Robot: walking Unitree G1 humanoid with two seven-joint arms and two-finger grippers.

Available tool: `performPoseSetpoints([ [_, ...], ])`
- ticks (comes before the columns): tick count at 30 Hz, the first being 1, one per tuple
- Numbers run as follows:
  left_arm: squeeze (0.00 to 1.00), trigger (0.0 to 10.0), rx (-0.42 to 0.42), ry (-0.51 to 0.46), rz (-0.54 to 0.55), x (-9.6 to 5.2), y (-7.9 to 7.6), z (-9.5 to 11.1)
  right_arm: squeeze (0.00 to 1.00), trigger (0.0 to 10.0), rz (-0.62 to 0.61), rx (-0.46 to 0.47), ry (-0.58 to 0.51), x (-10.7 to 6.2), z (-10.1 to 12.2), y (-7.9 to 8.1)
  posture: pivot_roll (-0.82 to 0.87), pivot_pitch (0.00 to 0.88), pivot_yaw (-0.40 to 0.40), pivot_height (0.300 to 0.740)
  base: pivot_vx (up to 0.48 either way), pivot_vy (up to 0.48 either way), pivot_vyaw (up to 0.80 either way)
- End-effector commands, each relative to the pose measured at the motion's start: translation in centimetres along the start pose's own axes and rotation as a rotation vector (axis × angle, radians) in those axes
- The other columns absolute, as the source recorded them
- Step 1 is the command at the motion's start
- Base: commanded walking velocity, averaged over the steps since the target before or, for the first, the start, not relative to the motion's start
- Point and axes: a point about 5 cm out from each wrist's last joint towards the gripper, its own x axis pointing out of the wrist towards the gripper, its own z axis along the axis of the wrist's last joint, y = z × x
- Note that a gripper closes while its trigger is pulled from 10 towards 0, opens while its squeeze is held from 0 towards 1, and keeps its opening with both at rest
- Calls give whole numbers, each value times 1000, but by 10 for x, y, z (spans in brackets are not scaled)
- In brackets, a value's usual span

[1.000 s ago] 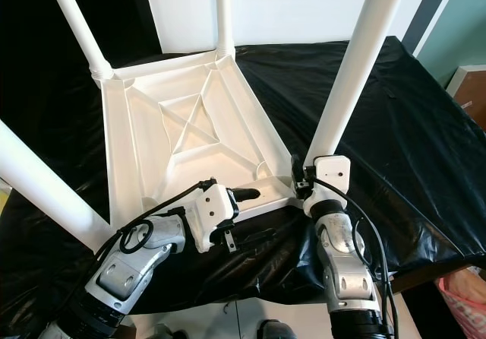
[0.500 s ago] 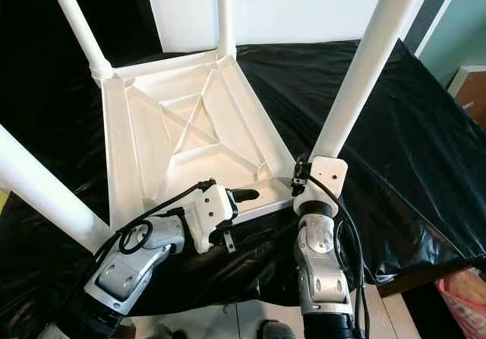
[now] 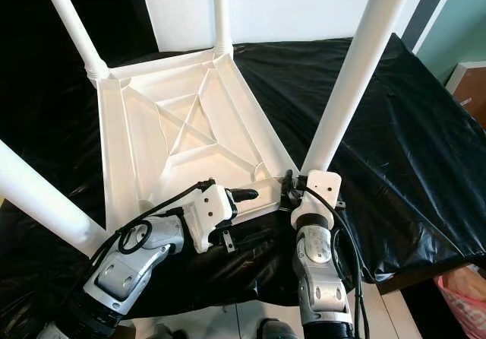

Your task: Building children table

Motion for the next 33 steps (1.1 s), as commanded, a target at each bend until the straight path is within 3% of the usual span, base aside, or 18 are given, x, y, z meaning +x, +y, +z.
performPoseSetpoints([
  [1, 0, 10000, 1, 8, -3, 0, -2, 0, 1000, 10000, 29, 9, -28, -1, 4, -6, -136, 120, 26, 740, 0, 0, 0],
  [7, 0, 10000, 1, 8, 2, 0, -2, 0, 1000, 10000, 119, -8, -58, 0, 8, -20, -134, 121, 22, 740, 0, 0, 0],
  [8, 0, 10000, 2, 8, 6, 0, -1, 0, 0, 10000, 164, -14, -66, 1, 10, -25, -134, 122, 21, 740, 0, 0, 0],
  [14, 0, 10000, 3, 8, 12, -1, 0, 0, 0, 10000, 331, -62, -102, 4, 17, -30, -136, 124, 23, 740, 0, 0, 0],
  [15, 0, 10000, 3, 7, 13, 0, 1, 0, 0, 10000, 412, -87, -114, 6, 20, -28, -139, 126, 26, 740, 0, 0, 0],
  [20, 0, 10000, 3, 5, 12, 0, 1, 1, 0, 10000, 519, -100, -112, 11, 22, -26, -139, 126, 27, 740, 0, 0, 0],
  [27, 0, 10000, 3, 5, 12, 0, 1, 1, 0, 10000, 532, -99, -110, 11, 22, -26, -139, 126, 27, 740, 0, 0, 0],
  [28, 0, 10000, 3, 5, 13, 0, 1, 1, 0, 4235, 589, -114, -97, 15, 22, -25, -130, 129, 25, 740, 0, 0, 0],
  [29, 0, 10000, 3, 5, 13, 0, 1, 1, 0, 4235, 589, -114, -97, 15, 22, -25, -130, 129, 25, 740, 0, 0, 0],
  [30, 0, 10000, 3, 6, 15, -1, 0, 1, 0, 0, 630, -128, -84, 17, 21, -27, -126, 131, 22, 740, 0, 0, 0],
  [33, 0, 10000, 0, 7, 20, -1, 0, 0, 0, 0, 670, -146, -67, 18, 19, -31, -130, 134, 23, 740, 0, 0, 0],
])
